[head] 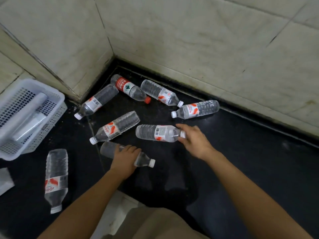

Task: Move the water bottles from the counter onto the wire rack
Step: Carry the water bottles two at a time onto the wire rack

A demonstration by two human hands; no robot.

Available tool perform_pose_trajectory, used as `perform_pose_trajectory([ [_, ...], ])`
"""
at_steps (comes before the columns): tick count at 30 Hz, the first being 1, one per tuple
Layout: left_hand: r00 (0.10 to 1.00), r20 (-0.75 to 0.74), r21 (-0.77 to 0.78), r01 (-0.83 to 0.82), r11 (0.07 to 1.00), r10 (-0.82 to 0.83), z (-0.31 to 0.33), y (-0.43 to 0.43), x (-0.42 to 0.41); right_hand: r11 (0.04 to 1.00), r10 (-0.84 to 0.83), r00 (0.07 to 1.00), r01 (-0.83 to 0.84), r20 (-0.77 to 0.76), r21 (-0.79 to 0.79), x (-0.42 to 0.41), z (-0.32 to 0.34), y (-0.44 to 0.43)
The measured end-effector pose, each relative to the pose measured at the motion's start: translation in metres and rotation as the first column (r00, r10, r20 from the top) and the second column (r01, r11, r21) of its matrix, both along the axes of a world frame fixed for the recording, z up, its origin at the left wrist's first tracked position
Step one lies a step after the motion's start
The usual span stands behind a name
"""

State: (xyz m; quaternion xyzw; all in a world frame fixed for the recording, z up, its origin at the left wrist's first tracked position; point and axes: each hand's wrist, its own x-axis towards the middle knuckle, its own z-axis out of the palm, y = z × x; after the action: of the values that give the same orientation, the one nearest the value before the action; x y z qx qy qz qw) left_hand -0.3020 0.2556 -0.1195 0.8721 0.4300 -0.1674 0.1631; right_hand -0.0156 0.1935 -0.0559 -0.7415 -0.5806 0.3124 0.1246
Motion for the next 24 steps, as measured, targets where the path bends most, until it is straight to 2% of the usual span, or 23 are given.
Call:
perform_pose_trajectory([
  [2,0.966,0.221,0.031,-0.142,0.989,0.132,0.012,0.003,0.000,0.995,0.005,1.000,-0.004,-0.005,0.099,0.005,0.023,0.009],
  [4,0.849,0.422,-0.033,-0.337,0.941,0.319,0.032,0.008,0.007,0.984,-0.011,1.000,0.016,-0.028,0.175,0.008,0.038,0.019],
  [6,0.628,0.564,-0.200,-0.525,0.827,0.535,0.049,0.012,0.015,0.973,-0.055,0.997,0.066,-0.054,0.222,0.011,0.043,0.026],
  [9,0.255,0.638,-0.401,-0.695,0.596,0.727,0.059,0.016,0.022,0.945,-0.186,0.960,0.233,-0.208,0.230,0.009,0.037,0.033],
  [11,0.111,0.636,-0.478,-0.720,0.503,0.764,0.059,0.016,0.023,0.924,-0.241,0.914,0.318,-0.326,0.211,0.000,0.029,0.036],
  [12,0.071,0.643,-0.503,-0.712,0.490,0.763,0.060,0.016,0.023,0.922,-0.243,0.910,0.324,-0.335,0.211,-0.005,0.023,0.038],
  [15,0.055,0.645,-0.544,-0.667,0.509,0.762,0.051,0.016,0.011,0.940,-0.223,0.915,0.293,-0.336,0.173,-0.024,0.003,0.041],
  [18,0.134,0.500,-0.666,-0.573,0.478,0.856,0.042,0.024,-0.006,0.965,-0.185,0.896,0.243,-0.403,0.097,-0.042,-0.005,0.043],
  [20,0.144,0.411,-0.767,-0.479,0.427,0.900,0.043,0.027,-0.013,0.982,-0.122,0.903,0.170,-0.411,0.081,-0.053,-0.008,0.044],
  [22,0.189,0.404,-0.778,-0.444,0.445,0.895,0.047,0.025,-0.013,0.988,-0.073,0.927,0.117,-0.368,0.099,-0.062,-0.010,0.044],
  [24,0.238,0.425,-0.762,-0.427,0.487,0.873,0.049,0.021,-0.011,0.984,-0.095,0.931,0.141,-0.353,0.106,-0.067,-0.012,0.043],
])
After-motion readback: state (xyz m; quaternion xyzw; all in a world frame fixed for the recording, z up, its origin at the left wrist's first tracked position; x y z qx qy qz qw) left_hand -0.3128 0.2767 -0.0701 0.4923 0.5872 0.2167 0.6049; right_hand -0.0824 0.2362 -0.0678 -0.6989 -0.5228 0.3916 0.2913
